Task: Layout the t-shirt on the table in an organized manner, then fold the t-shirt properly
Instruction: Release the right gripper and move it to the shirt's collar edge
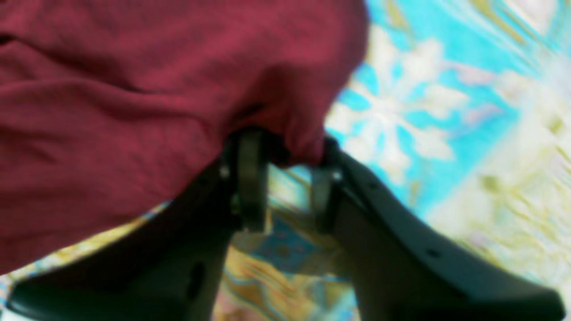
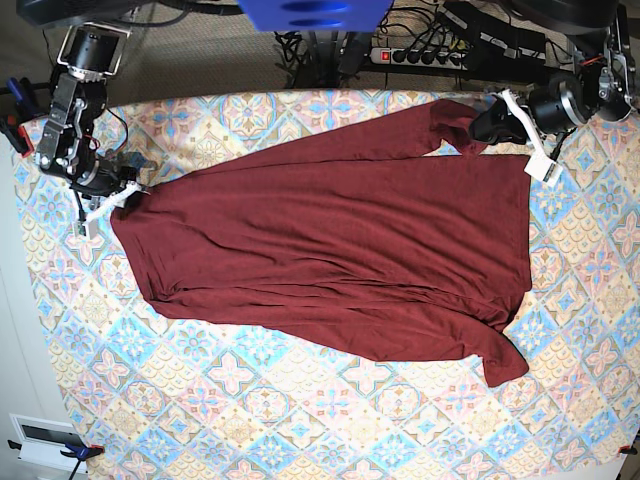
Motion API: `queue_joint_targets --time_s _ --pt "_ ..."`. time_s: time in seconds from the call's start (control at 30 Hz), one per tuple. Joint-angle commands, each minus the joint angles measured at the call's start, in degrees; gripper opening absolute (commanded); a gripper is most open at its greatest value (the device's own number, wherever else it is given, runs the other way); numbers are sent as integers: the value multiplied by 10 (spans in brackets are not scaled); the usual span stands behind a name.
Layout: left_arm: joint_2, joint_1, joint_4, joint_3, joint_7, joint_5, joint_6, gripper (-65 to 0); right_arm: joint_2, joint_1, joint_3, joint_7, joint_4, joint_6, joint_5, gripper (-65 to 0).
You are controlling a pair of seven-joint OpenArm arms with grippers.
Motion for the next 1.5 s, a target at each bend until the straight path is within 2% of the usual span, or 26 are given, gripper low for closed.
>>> queue_joint_targets --time_s 0.0,0.13,0.27,0.47,0.53,0.77,0.87,0.93,1.0,1.27,1.47 --pt "-10 -7 8 -5 -11 -8 -3 -650 12 1 3 -2 20 1 6 -525" --pt "-9 -13 7 -5 -10 22 -3 -650 5 -25 -39 -44 90 1 35 -537" --pt "-6 -14 6 -5 -11 37 -3 -650 5 -63 -119 -37 163 1 38 -508" --pt "-6 -30 5 -5 -12 40 -2 -650 7 -65 -264 -14 200 0 29 -476" --pt "-6 -31 5 -6 -12 48 -1 -650 8 -69 -316 -8 225 0 -22 -476" --pt "-4 -36 5 -5 -12 92 -1 -650 8 -80 -496 -4 254 0 -316 -475" --pt "-4 -36 5 -5 -12 91 -1 -650 13 -80 -545 31 255 0 -417 -475" --pt "-4 -35 5 -5 -12 91 -1 -650 22 -80 -567 47 255 0 -458 -475" --pt "-4 -35 5 -5 -12 91 -1 -650 23 -80 -573 50 255 0 -473 -474" --pt "-4 -35 5 -5 -12 91 -1 -650 24 -76 -573 51 250 0 -480 -405" --pt "-4 -35 5 -4 -12 90 -1 -650 24 -76 -574 54 222 0 -480 -414"
